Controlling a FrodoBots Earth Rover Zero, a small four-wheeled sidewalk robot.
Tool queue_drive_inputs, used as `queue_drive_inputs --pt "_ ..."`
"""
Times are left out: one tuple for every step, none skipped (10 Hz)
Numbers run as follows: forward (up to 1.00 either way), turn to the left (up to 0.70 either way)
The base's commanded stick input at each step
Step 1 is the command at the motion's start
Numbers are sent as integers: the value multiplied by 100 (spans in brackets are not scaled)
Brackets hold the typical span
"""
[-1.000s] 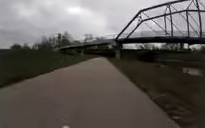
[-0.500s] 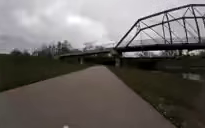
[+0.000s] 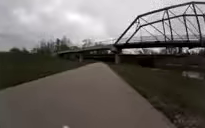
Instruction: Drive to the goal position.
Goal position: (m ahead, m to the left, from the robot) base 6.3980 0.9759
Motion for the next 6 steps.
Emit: queue_drive_inputs --pt "100 0" --pt "100 0" --pt "100 0" --pt "100 0" --pt "100 0" --pt "100 0"
